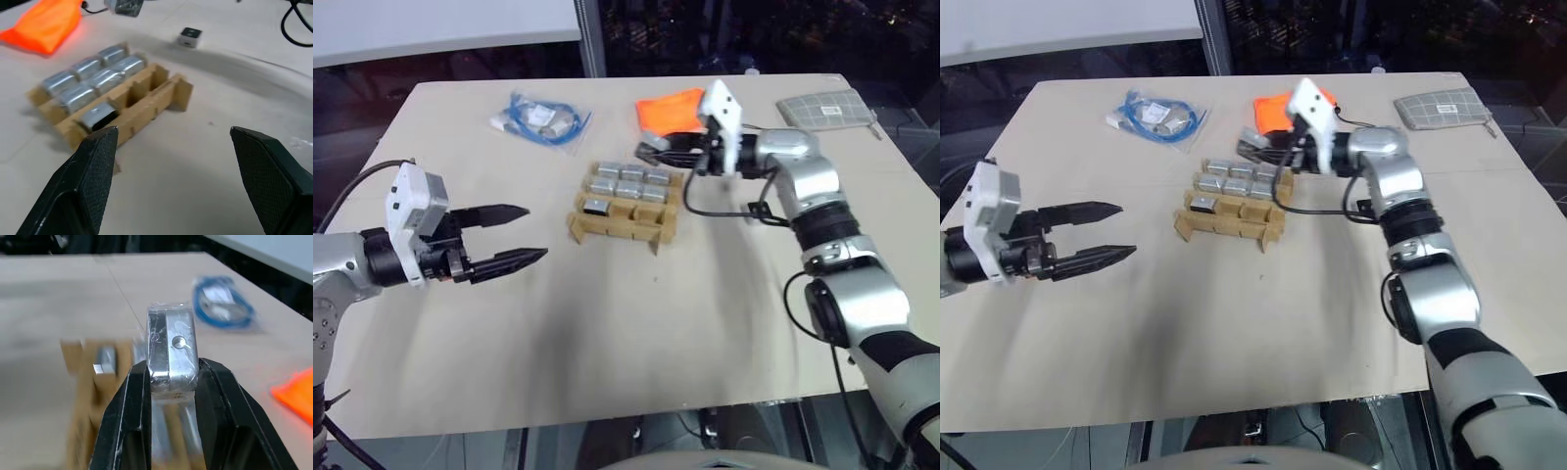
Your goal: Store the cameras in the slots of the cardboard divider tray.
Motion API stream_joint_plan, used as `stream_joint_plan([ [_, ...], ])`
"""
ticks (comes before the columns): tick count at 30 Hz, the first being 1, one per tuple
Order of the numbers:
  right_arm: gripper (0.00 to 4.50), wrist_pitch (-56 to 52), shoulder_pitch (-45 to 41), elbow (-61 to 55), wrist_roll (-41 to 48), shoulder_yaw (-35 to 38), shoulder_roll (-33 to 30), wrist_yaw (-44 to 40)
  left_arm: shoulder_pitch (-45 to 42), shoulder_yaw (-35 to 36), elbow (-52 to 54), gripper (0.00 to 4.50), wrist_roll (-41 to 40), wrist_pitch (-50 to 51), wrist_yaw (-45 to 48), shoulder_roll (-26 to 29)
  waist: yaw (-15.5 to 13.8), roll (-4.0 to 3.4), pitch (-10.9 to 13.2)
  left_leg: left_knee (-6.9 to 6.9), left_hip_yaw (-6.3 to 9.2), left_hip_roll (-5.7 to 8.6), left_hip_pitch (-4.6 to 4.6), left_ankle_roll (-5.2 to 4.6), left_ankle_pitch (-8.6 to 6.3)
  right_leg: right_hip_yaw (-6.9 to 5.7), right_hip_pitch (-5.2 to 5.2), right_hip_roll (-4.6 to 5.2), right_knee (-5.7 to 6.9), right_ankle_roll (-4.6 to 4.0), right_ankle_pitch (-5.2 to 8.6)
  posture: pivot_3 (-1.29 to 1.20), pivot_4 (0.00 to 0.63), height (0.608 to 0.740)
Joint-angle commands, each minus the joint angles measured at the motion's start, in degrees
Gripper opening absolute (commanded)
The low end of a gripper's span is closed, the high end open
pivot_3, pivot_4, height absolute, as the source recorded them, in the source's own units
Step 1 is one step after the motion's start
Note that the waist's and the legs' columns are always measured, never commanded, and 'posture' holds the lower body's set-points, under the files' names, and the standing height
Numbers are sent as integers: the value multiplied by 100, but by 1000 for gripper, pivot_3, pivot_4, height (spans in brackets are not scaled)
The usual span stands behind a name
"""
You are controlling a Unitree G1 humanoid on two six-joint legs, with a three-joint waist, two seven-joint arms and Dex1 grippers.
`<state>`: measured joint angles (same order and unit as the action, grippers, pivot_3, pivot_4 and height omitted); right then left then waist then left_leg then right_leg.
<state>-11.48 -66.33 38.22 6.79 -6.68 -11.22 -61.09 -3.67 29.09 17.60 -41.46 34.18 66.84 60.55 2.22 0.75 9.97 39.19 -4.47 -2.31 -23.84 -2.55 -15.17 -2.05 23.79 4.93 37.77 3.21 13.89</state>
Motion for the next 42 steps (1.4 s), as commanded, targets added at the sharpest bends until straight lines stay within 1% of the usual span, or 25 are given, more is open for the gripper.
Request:
stream_joint_plan([
  [1,698,-361,54,-538,-60,-226,226,244,-63,188,23,3780,34,-136,42,84,-1,0,0,0,1,0,0,0,0,-1,0,0,0,0,0,0,150,740],
  [4,698,-623,170,-653,-189,-603,392,178,-57,159,30,3780,62,-180,42,57,-2,1,-1,0,1,2,0,0,0,-1,0,0,1,0,0,0,150,740],
  [9,698,-894,253,-689,-447,-1110,305,-67,-8,243,62,3780,35,-157,73,63,3,0,0,0,0,5,0,0,0,-1,2,-1,1,0,0,0,150,740],
  [13,698,-694,108,-282,-748,-1320,330,107,-44,205,35,3780,57,-169,72,73,14,1,0,0,0,4,0,0,0,0,4,-3,3,0,0,0,150,740],
  [19,698,-349,-361,351,-924,-1248,479,300,-98,166,34,3780,47,-178,77,75,14,1,0,-1,-2,4,0,0,0,0,7,-3,3,0,0,0,150,740],
  [23,698,-247,-563,617,-916,-1170,493,281,-68,204,53,3780,47,-165,91,84,19,0,0,-4,-3,4,0,1,0,1,8,-3,2,0,0,0,150,740],
  [33,698,-177,-459,922,-1232,-1435,511,30,-28,241,63,3780,53,-160,94,78,16,1,0,-6,-3,3,0,1,0,1,8,-2,1,-1,0,0,150,740],
  [38,698,-260,-454,1070,-1222,-1318,595,125,-46,207,73,3780,47,-154,94,81,20,1,0,-6,-3,3,0,1,0,1,7,-2,2,-1,0,0,150,740],
  [39,1718,-288,-451,1075,-1207,-1293,600,125,-49,198,74,3780,46,-153,94,80,21,1,0,-6,-3,3,1,1,0,1,7,-2,2,-1,0,0,150,740],
  [40,1877,-313,-434,1049,-1189,-1273,597,117,-66,173,62,3780,51,-158,94,81,20,1,0,-6,-3,3,1,1,0,1,7,-3,3,-1,0,0,150,740],
  [41,2451,-333,-421,1024,-1175,-1259,593,106,-83,149,49,3780,57,-163,95,82,17,1,0,-6,-2,3,1,1,0,1,7,-2,3,-1,0,0,150,740],
  [42,2875,-377,-400,979,-1152,-1242,588,87,-103,119,32,3780,64,-172,96,80,17,1,0,-6,-3,3,0,1,0,1,7,-2,3,-1,0,0,150,740],
])
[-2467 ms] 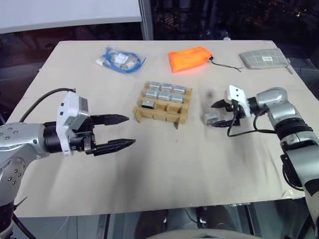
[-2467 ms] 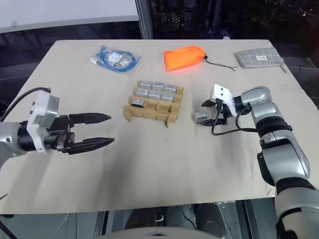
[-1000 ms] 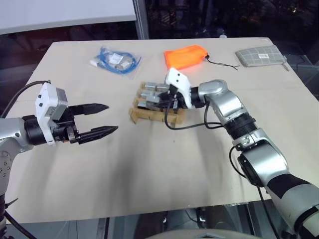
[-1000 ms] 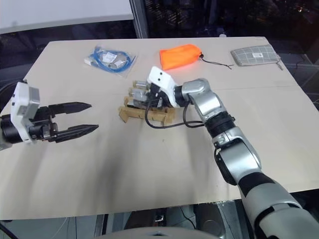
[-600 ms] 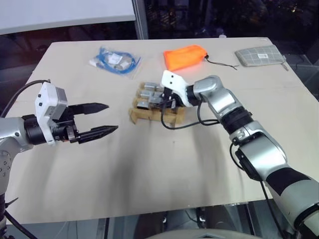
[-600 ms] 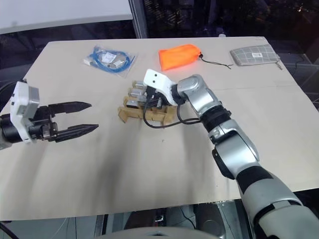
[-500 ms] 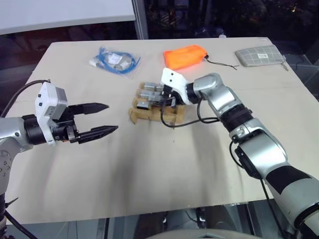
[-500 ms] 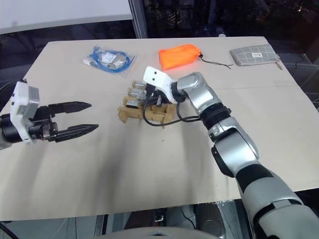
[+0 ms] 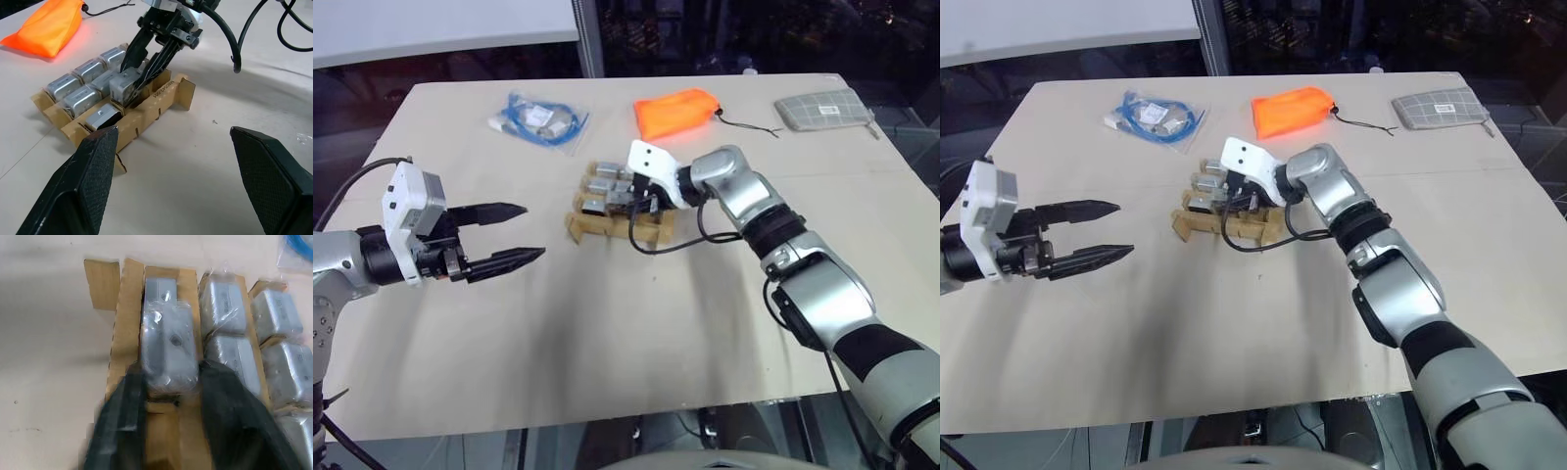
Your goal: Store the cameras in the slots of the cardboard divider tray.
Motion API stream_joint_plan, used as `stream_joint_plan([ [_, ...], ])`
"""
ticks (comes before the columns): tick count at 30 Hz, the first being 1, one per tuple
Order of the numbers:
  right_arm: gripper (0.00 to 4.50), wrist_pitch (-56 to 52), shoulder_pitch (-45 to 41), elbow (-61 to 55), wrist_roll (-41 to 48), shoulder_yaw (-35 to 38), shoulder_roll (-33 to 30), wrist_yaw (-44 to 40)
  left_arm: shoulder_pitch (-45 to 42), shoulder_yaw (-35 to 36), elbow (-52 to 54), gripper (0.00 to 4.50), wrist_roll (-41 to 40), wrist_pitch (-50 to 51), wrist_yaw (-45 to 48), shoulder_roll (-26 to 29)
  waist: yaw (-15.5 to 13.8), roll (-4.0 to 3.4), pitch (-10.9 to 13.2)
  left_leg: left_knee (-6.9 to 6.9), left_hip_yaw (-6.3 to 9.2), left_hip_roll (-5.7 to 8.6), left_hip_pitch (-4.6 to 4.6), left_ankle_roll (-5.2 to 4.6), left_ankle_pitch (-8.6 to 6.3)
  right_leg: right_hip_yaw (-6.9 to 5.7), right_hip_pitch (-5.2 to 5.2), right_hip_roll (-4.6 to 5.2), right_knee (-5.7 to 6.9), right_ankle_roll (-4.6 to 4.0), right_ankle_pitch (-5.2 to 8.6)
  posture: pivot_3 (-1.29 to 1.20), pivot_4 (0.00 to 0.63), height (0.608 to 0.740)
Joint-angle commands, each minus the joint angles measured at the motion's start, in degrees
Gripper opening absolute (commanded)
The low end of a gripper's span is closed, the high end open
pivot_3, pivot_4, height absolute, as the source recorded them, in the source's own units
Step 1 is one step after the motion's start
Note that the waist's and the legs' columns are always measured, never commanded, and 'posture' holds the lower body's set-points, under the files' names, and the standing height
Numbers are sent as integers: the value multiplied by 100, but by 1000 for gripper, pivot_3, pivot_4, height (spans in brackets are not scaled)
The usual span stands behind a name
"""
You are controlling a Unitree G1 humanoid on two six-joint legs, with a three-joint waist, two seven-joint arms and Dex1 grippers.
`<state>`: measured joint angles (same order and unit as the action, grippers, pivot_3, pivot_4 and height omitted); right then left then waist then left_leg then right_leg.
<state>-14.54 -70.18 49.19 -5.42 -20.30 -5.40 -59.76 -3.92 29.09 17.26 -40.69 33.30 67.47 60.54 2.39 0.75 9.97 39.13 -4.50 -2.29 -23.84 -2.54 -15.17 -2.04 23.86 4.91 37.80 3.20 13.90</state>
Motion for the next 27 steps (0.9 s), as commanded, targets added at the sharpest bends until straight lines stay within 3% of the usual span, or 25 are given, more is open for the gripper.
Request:
stream_joint_plan([
  [1,3258,-114,11,-171,101,146,-1,-65,-105,82,47,3780,-8,-94,36,79,1,0,0,0,0,0,-1,0,0,0,0,1,-1,0,0,0,150,740],
  [4,4445,-186,55,-265,152,219,-15,36,-165,22,14,3780,2,-106,38,73,3,0,0,0,0,0,-1,0,0,1,0,0,-1,0,0,0,150,740],
  [9,4445,-188,-12,-544,231,473,-269,299,-327,-162,-99,3780,13,-154,81,38,-16,0,1,0,4,0,0,2,1,-3,0,0,6,0,0,0,150,740],
  [18,4445,205,558,-1465,-97,-14,-351,251,-530,-321,-226,3780,24,-204,135,34,11,1,1,-6,-1,1,0,2,1,0,3,-2,-1,0,0,0,150,740],
  [27,4445,399,798,-1623,-269,-148,-314,476,-456,-270,-168,3780,-8,-173,141,50,3,2,1,-6,0,1,-2,2,1,-1,2,-1,-3,0,0,0,150,740],
])
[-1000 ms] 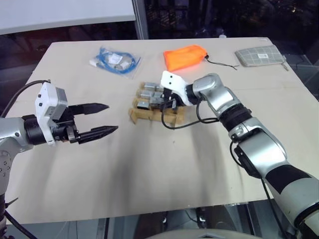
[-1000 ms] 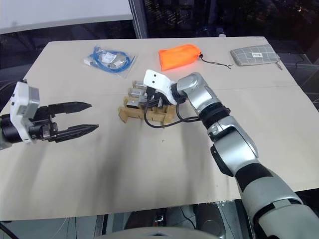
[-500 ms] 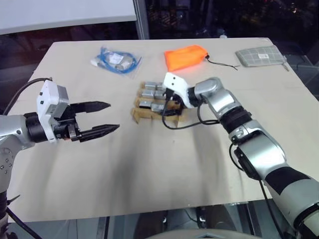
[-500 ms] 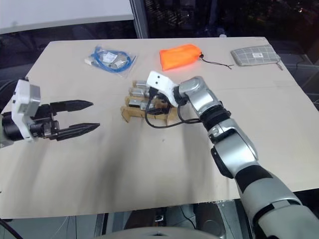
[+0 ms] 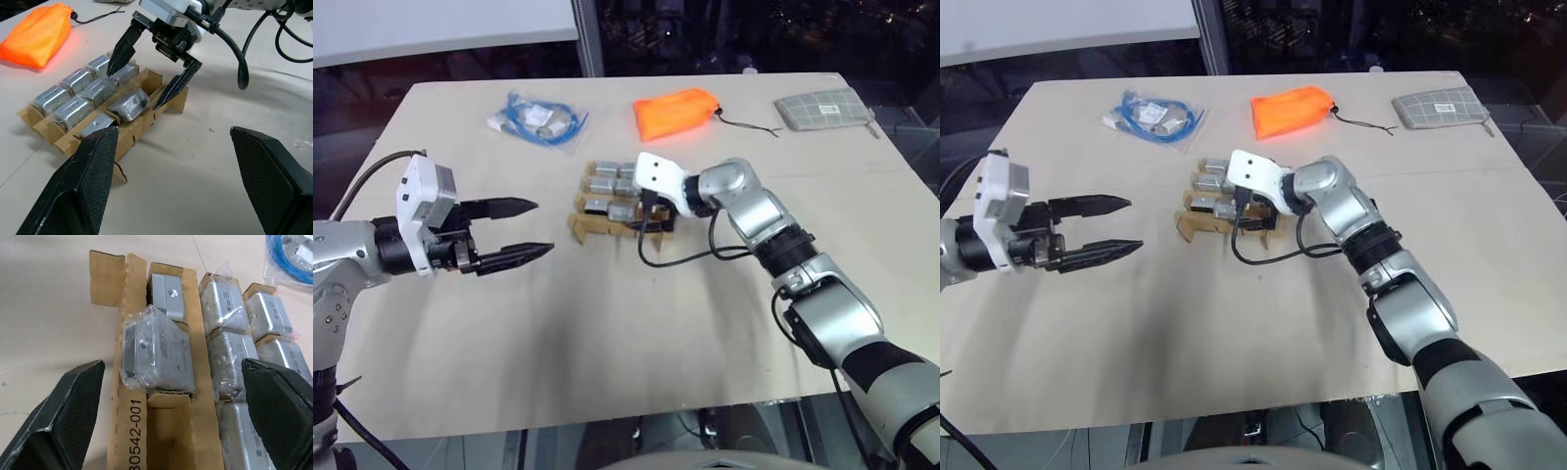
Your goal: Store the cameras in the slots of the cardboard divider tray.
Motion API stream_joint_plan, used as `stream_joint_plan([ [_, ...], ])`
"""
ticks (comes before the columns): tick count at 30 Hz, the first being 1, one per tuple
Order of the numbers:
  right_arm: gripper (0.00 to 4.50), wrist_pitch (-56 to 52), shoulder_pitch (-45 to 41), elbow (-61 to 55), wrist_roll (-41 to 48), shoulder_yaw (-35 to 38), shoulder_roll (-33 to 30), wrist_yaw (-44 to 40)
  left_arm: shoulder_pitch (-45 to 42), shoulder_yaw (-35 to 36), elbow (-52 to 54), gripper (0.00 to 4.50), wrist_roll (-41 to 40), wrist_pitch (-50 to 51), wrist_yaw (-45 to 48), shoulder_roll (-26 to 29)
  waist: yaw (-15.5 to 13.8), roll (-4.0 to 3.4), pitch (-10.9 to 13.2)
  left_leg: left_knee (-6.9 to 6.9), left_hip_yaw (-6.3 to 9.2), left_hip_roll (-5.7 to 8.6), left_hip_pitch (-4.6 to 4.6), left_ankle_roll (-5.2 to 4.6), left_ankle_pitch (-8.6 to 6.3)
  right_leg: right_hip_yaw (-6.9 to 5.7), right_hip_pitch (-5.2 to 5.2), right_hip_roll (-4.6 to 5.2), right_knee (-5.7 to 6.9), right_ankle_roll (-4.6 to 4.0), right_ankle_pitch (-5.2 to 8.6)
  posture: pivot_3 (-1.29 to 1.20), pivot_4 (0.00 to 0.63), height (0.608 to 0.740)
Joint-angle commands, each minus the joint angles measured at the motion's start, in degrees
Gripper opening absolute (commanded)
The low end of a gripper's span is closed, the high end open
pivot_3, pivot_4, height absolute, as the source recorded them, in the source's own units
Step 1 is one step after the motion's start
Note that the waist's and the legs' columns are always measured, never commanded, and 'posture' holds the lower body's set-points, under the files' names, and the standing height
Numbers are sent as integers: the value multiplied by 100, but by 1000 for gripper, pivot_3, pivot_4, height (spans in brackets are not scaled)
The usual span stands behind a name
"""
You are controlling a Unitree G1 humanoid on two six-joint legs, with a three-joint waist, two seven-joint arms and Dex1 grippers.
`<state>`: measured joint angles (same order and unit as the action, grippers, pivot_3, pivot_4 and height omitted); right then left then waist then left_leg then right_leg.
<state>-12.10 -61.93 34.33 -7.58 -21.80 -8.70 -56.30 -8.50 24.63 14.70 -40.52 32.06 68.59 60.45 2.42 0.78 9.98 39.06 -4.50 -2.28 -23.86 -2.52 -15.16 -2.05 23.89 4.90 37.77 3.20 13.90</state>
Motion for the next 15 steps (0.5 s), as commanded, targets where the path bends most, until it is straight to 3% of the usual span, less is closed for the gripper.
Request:
stream_joint_plan([
  [1,4445,184,-35,-74,-73,10,28,182,0,176,91,3780,-28,-47,27,60,0,0,0,0,0,0,0,0,0,0,0,0,0,0,0,0,150,740],
  [5,3294,457,-80,204,-248,-33,19,393,-14,165,83,3780,-29,-54,33,67,2,0,0,0,0,0,0,0,0,0,0,0,-1,0,0,0,150,740],
  [7,2190,506,-85,263,-261,-26,30,421,-2,177,92,3780,-31,-51,32,66,2,0,0,0,-1,0,0,0,0,0,0,0,0,0,0,0,150,740],
  [11,568,535,-88,305,-237,10,69,403,17,195,109,3780,-41,-38,25,66,2,0,0,1,0,0,1,0,0,0,0,0,2,0,0,0,150,740],
  [15,532,427,-87,233,-94,106,147,326,33,205,115,3780,-46,-28,35,78,2,0,0,1,0,0,2,1,1,0,0,0,6,0,0,0,150,740],
])
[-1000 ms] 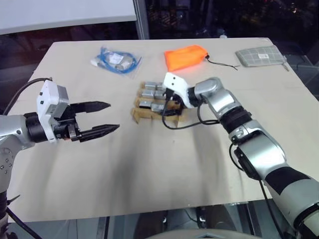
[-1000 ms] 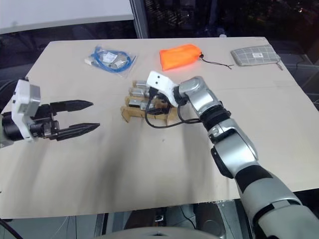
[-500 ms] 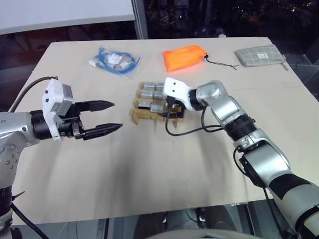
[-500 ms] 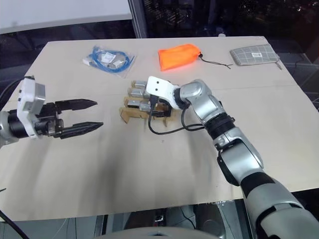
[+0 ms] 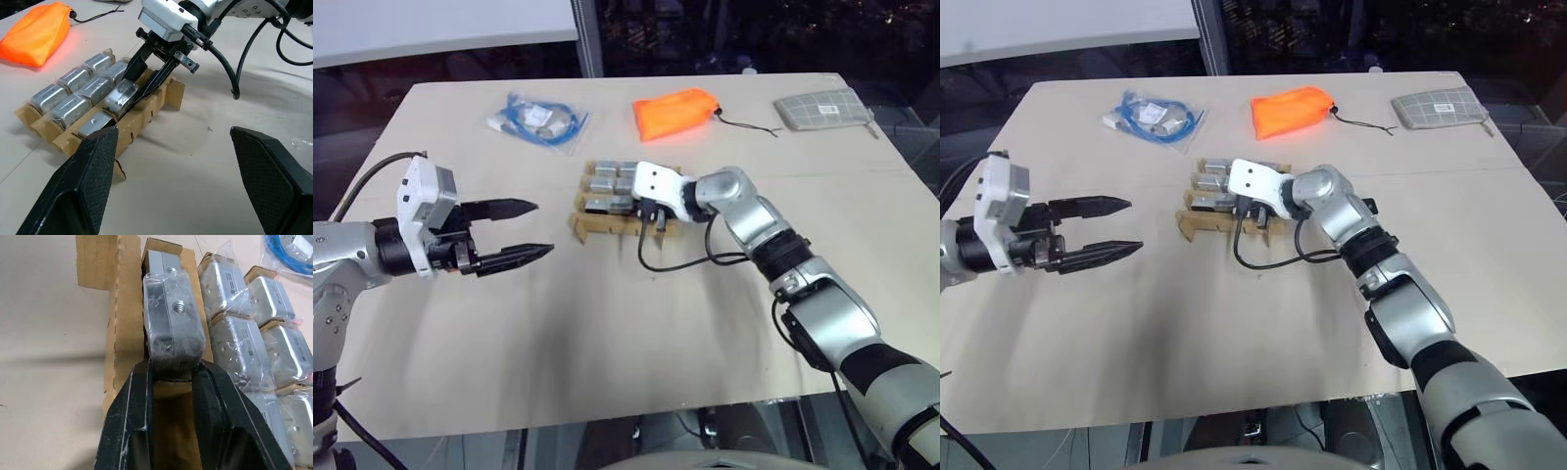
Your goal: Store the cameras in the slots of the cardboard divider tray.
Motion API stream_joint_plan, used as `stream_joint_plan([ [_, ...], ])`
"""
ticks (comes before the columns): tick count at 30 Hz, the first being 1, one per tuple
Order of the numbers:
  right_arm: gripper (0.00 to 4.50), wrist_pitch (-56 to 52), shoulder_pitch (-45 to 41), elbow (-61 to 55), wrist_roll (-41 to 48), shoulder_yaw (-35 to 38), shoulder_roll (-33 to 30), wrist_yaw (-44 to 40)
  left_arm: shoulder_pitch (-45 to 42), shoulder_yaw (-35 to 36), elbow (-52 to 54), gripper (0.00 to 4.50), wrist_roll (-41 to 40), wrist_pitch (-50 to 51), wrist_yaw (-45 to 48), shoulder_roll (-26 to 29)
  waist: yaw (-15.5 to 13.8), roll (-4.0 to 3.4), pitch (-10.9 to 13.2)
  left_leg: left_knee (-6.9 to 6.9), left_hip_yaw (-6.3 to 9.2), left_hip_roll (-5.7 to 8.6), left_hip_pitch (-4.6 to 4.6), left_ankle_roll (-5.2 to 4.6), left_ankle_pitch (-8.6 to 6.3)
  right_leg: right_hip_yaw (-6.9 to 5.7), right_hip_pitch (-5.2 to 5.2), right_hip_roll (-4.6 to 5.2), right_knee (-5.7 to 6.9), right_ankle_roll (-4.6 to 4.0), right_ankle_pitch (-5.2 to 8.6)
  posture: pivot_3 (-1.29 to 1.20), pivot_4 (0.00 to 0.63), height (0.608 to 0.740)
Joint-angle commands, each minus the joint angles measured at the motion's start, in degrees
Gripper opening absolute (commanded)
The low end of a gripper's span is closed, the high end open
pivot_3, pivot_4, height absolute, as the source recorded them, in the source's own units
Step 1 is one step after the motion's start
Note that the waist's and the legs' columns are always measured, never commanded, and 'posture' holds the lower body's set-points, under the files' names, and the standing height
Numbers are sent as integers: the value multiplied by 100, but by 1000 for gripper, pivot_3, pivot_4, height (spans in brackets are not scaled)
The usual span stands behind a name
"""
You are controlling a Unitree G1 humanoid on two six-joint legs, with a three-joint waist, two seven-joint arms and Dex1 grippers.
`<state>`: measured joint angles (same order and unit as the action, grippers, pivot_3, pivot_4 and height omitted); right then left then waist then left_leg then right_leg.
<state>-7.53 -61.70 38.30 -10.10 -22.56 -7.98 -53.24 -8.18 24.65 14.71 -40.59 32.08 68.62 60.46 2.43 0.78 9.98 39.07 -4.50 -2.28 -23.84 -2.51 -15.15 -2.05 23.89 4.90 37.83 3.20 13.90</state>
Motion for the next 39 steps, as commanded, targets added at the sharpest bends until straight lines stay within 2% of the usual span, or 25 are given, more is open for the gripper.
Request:
stream_joint_plan([
  [1,532,-65,-126,-176,197,211,89,5,4,206,112,3780,-39,-32,36,81,4,0,0,0,0,0,0,0,0,0,0,0,0,0,0,0,150,740],
  [7,532,-323,-183,-253,462,373,113,-154,0,208,103,3780,-41,-27,34,86,5,0,0,0,-1,-1,0,0,0,0,0,-1,-2,0,0,0,150,740],
  [14,532,-1319,-252,-339,899,604,138,-489,-7,197,101,3780,-17,-32,8,85,4,0,0,0,-1,-2,0,0,0,1,0,-1,-3,0,0,0,150,740],
  [25,532,-738,-446,319,641,553,244,56,56,255,166,3780,-33,-18,-16,82,7,0,0,-1,-1,-1,0,0,0,0,0,0,-4,0,0,0,150,740],
  [33,532,-608,-306,294,539,369,188,-304,62,282,158,3780,-21,-21,1,114,11,0,0,0,0,-2,3,2,1,0,0,-1,4,0,0,0,150,740],
  [35,1560,-612,-309,309,530,370,189,-319,37,268,133,3780,-15,-30,9,121,9,0,0,0,0,-2,3,2,1,1,0,-1,3,0,0,0,150,740],
  [39,3281,-637,-308,291,522,343,149,-356,1,246,109,3780,-8,-44,16,130,6,0,0,-1,0,-2,0,1,1,0,0,0,-2,0,0,0,150,740],
])
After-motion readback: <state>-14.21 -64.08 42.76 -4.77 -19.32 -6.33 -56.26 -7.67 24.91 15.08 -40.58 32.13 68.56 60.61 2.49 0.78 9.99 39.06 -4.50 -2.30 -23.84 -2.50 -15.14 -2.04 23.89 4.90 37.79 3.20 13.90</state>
